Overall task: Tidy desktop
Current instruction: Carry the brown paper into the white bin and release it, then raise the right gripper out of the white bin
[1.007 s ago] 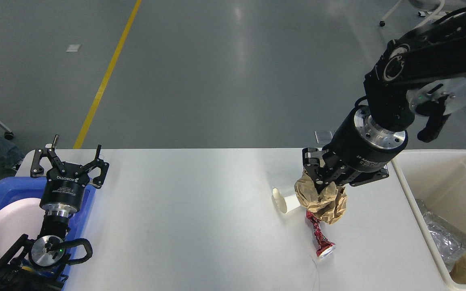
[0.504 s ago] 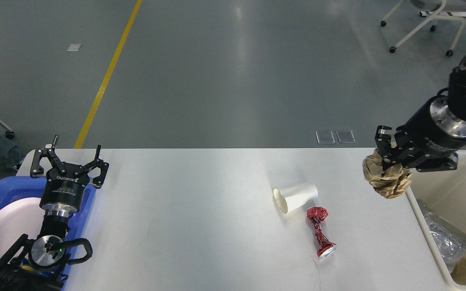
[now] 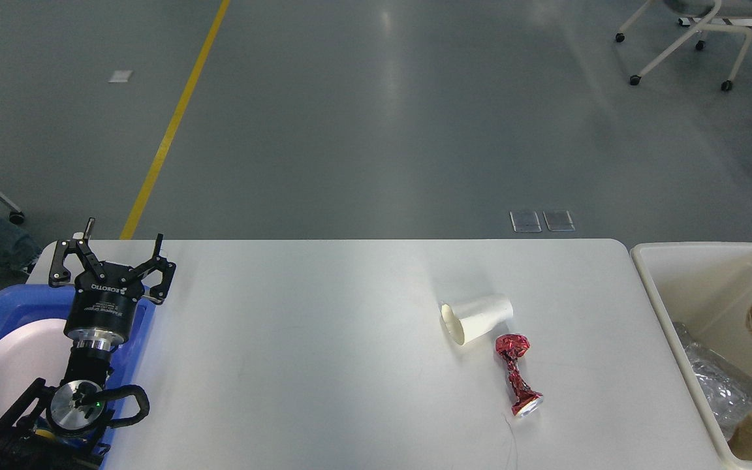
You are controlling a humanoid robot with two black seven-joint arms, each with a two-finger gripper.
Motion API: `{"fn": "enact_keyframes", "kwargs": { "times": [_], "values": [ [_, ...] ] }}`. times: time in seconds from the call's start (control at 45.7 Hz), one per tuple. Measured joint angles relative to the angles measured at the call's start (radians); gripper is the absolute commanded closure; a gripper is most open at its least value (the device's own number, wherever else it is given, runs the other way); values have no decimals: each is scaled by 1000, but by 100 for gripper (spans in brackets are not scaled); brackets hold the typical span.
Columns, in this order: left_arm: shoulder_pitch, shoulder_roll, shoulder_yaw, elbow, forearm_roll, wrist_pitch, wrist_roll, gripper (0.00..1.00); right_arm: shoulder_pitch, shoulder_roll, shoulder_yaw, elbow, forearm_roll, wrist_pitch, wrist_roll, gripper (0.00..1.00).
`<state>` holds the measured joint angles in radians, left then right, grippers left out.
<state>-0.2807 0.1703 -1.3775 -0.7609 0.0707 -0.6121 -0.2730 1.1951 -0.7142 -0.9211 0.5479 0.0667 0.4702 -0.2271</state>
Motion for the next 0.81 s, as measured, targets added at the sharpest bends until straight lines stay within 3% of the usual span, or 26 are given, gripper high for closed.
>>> {"fn": "enact_keyframes", "kwargs": {
  "times": [0.197, 0.416, 0.81],
  "values": [
    [0, 0, 0, 0, 0, 0, 0, 4, -327, 155, 126, -242, -4, -235, 15, 100],
    [0, 0, 0, 0, 0, 0, 0, 4, -517, 298, 132, -294, -1, -577, 14, 100],
    [0, 0, 0, 0, 0, 0, 0, 4, -546, 327, 131, -296, 3, -630, 14, 100]
  ]
}}
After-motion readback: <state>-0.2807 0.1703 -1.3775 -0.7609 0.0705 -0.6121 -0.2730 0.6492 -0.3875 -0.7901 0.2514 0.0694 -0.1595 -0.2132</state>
